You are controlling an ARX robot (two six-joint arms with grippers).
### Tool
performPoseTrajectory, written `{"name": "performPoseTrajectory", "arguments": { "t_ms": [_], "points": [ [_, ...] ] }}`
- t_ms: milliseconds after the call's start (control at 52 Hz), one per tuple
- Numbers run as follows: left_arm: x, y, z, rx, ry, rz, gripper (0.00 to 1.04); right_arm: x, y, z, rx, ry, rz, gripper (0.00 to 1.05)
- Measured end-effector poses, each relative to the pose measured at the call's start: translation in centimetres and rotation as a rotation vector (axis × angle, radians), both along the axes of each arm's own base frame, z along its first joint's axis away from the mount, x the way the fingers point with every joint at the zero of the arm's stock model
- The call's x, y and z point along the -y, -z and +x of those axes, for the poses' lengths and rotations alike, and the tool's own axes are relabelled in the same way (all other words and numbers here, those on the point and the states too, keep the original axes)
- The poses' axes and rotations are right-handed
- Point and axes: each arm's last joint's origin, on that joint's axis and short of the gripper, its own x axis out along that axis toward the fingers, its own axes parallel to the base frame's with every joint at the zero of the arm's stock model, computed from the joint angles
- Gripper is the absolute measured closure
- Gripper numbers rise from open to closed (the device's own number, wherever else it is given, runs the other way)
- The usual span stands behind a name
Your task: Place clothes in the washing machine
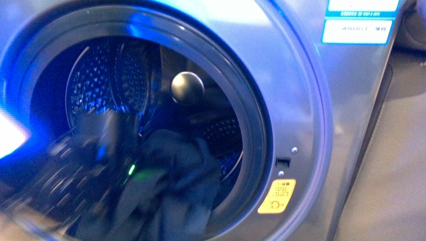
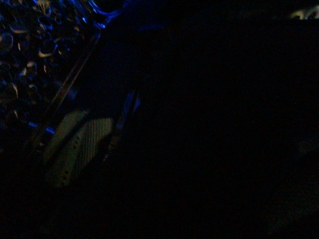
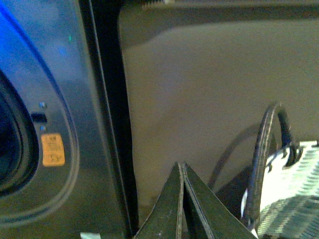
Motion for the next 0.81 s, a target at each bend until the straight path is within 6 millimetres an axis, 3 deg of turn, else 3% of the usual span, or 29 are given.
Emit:
{"name": "performPoseTrajectory", "arguments": {
  "t_ms": [250, 500, 807],
  "points": [
    [-0.2, -1.0, 2.6, 0.006, -0.061, 0.002, 0.87, 0.0, -0.1, -0.4, 0.027, 0.0, 0.0, 1.02],
    [-0.1, 0.7, 2.8, -0.052, -0.094, 0.062, 0.87, 0.0, -0.1, -0.4, 0.027, 0.0, 0.0, 1.02],
    [-0.2, 0.8, 3.5, -0.07, -0.182, 0.086, 0.87, 0.0, -0.1, -0.4, 0.027, 0.0, 0.0, 1.02]
  ]
}}
